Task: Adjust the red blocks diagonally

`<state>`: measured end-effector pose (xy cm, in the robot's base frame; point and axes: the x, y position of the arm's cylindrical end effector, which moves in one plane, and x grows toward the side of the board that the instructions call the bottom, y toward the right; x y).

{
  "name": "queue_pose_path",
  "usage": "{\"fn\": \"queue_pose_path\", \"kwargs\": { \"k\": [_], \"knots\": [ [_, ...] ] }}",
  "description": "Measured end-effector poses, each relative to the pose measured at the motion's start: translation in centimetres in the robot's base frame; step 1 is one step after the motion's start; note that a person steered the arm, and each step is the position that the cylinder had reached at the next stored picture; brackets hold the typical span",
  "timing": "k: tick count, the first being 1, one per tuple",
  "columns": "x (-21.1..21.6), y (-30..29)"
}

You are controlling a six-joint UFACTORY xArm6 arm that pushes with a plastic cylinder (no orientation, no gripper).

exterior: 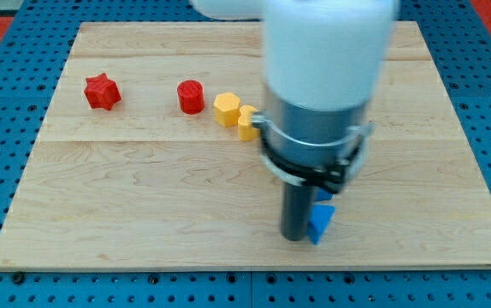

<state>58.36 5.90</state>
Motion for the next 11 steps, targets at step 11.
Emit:
{"fn": "queue_pose_path", "kwargs": {
  "k": [11],
  "knots": [
    [-7.1,-11.8]
  ]
}}
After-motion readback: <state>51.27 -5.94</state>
